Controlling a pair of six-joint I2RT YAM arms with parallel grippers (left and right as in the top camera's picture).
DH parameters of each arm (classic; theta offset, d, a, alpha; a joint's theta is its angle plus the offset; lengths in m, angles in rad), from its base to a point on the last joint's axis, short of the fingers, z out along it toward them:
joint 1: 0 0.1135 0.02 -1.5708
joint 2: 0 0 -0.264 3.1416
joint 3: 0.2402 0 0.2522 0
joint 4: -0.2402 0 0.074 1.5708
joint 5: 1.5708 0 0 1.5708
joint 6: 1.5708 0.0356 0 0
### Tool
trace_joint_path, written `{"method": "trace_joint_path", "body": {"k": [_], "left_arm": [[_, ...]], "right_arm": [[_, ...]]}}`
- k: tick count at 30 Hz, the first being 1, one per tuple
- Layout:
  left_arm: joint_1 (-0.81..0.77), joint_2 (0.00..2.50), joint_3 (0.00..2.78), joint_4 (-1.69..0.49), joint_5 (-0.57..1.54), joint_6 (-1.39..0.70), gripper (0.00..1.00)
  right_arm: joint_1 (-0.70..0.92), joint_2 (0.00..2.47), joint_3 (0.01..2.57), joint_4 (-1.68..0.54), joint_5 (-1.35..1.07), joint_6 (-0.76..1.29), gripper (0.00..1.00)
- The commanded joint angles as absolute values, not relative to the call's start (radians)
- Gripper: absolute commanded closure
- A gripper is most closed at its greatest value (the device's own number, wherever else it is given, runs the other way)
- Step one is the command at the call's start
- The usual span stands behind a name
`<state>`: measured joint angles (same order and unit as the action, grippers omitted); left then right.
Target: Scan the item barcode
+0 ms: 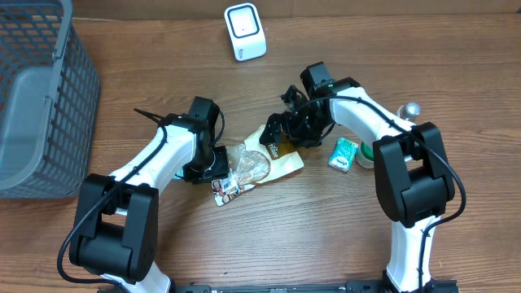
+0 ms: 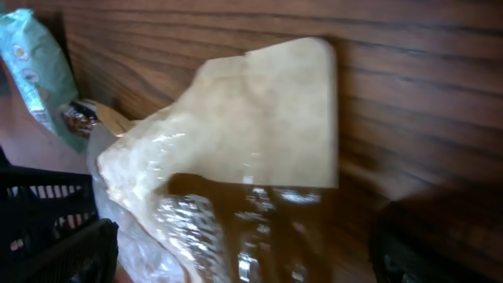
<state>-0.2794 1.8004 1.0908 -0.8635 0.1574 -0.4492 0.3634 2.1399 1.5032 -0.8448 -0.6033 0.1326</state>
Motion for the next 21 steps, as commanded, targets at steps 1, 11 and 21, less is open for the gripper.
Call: {"method": "trace_joint_path", "body": {"k": [1,11,21], "left_arm": [[-0.282,1.844,1.041,-0.855,0.126,-0.471,0.60],[-0.282,1.844,1.041,-0.855,0.120,-0.470,0.60],[-0.282,1.844,1.041,-0.855,0.120,-0.468,0.59]], "right_arm": [[0.411,2.154,1.477,-0.831,-0.616,0.161,0.04],[0.484,2.154,1.476,-0.790,-0.631,0.194,0.23],[0.490,2.154,1.476,-0.764,-0.773,0.213,0.44]]}}
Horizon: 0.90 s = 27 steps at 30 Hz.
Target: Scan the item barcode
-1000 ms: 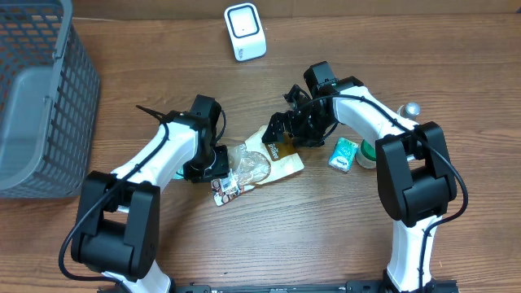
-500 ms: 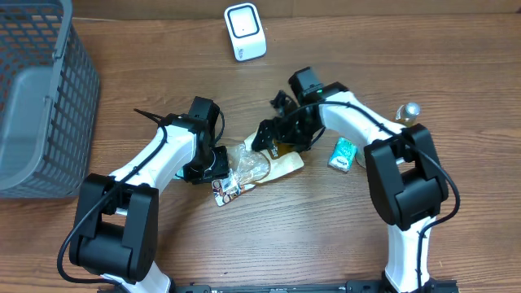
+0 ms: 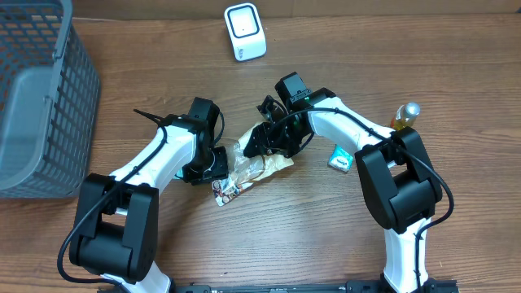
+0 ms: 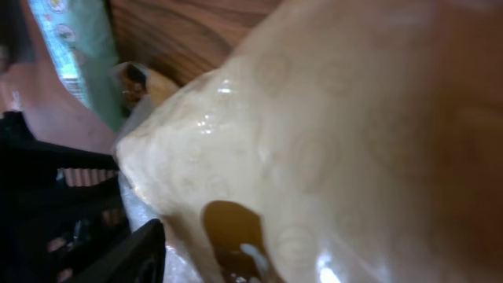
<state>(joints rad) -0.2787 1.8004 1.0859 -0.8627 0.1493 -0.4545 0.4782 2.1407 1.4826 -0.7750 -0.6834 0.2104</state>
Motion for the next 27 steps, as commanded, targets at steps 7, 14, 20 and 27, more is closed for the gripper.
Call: {"method": "trace_joint_path", "body": {"k": [7,14,20,27], "left_arm": [[-0.282,1.844,1.041,-0.855,0.120,-0.468,0.60],[-0.282,1.844,1.041,-0.854,0.120,-0.468,0.60],[-0.282,1.844,1.041,-0.852,0.120,-0.468,0.58],[-0.282,1.844,1.041,-0.851,0.120,-0.468,0.58]], "right_arm": [[0.490,2.154,1.476,-0.764,-0.857,0.212,0.56],[0.491,2.154,1.476,-0.764,-0.846,0.208,0.62],[0.491,2.154,1.476,-0.767,-0.782,0.209,0.67],[0.480,2.154,1.476,-0.766,-0.759,0.209,0.66]]}}
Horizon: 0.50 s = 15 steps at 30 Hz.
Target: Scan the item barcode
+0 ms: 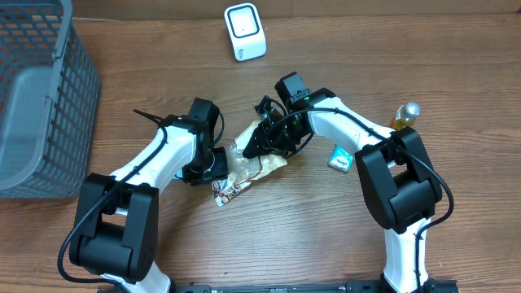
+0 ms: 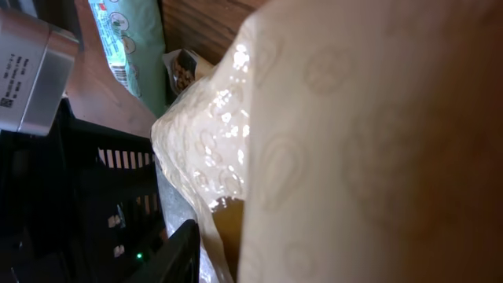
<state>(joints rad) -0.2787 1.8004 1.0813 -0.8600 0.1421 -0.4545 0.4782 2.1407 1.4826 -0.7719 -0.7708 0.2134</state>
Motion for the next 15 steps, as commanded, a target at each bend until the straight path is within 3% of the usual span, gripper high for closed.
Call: {"method": "trace_joint_path", "body": {"k": [1,11,15], "left_arm": [[-0.282,1.844,1.041,-0.851,0.120,-0.468,0.58],[-0.282,1.844,1.041,-0.852,0.120,-0.467,0.55],[-0.282,1.844,1.041,-0.852,0.120,-0.452,0.54]], "right_arm": [[0.480,2.154,1.477,-0.762,-0.760,0.209,0.67],[0.472,2.153,1.477,-0.765,-0.766,0.204,0.74],[0.443,2.152,1.487,-0.786,-0.895,0.096,0.76]]}}
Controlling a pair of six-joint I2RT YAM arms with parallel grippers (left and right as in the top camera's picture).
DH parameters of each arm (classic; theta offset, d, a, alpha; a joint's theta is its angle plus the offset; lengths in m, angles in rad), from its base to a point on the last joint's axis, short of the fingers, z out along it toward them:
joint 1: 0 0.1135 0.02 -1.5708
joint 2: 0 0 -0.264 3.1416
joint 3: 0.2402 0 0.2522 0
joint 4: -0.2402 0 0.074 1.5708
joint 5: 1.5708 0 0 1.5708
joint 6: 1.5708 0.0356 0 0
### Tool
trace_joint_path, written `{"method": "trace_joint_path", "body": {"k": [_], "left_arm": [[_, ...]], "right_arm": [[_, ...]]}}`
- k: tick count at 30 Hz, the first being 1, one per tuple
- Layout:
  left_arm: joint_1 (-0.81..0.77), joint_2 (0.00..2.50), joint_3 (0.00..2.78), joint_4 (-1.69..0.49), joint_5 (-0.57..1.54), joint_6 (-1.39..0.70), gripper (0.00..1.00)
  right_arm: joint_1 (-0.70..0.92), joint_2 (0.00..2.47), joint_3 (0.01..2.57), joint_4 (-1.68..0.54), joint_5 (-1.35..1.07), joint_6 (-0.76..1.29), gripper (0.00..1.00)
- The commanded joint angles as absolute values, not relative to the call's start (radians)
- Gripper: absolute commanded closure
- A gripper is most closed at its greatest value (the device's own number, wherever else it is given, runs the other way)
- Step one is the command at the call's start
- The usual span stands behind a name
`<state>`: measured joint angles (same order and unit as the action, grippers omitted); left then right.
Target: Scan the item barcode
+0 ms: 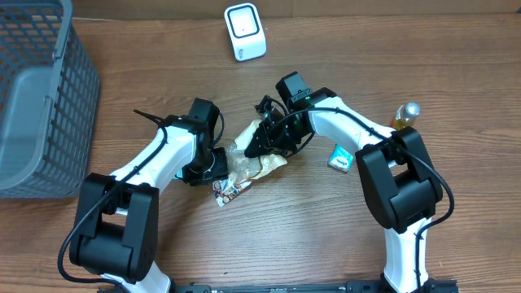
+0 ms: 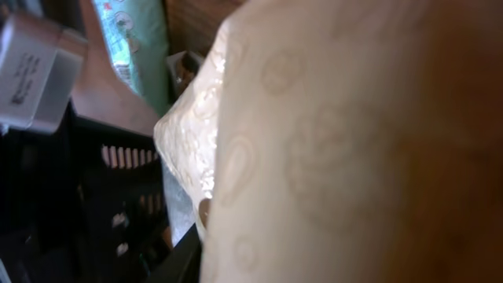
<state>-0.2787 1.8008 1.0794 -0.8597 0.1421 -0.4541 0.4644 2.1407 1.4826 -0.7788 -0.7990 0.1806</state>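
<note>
A cream and clear plastic snack bag [image 1: 248, 160] lies crumpled at the table's middle between both arms. My left gripper [image 1: 208, 168] is at the bag's left end and looks shut on it. My right gripper [image 1: 256, 145] is shut on the bag's upper right edge, which is tipped up off the wood. In the right wrist view the cream bag [image 2: 338, 149] fills nearly the whole frame, with only one dark finger [image 2: 179, 261] showing at the lower left. The white barcode scanner [image 1: 244, 31] stands at the far edge.
A grey mesh basket [image 1: 37, 98] stands at the far left. A teal packet [image 1: 343, 155] and a bottle with a silver cap [image 1: 405, 114] sit right of the right arm. A small printed packet [image 1: 225, 191] lies just in front of the bag.
Both arms stand almost where they were. In the right wrist view the bag sits slightly closer and covers more of the frame.
At first the bag lay flat with my left gripper at its left end and my right gripper just beyond its right end. Then the right gripper was over the bag's right part. After that the bag was bunched and tipped up in the right gripper, as it is now.
</note>
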Motion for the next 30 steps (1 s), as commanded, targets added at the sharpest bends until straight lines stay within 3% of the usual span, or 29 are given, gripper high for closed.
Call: {"method": "trace_joint_path", "body": {"k": [1,10,18,20,23,25,30], "left_arm": [[-0.282,1.844,1.041,-0.852,0.120,-0.449,0.54],[-0.282,1.844,1.041,-0.852,0.120,-0.449,0.52],[-0.281,1.843,1.047,-0.856,0.123,-0.434,0.48],[-0.281,1.837,1.065,-0.879,0.123,-0.402,0.41],[-0.279,1.810,1.126,-0.934,0.123,-0.375,0.14],[-0.279,1.773,1.192,-0.974,0.123,-0.361,0.09],[-0.276,1.683,1.350,-1.013,0.072,-0.344,0.06]], "right_arm": [[0.434,2.152,1.488,-0.791,-0.937,0.067,0.76],[0.385,2.152,1.488,-0.818,-1.008,0.017,0.94],[0.387,2.152,1.488,-0.816,-1.008,-0.012,0.96],[0.387,2.152,1.488,-0.817,-1.008,-0.036,0.96],[0.387,2.152,1.488,-0.817,-1.003,-0.038,0.96],[0.387,2.152,1.488,-0.817,-0.993,-0.062,0.96],[0.387,2.152,1.488,-0.817,-0.932,-0.061,0.96]]}}
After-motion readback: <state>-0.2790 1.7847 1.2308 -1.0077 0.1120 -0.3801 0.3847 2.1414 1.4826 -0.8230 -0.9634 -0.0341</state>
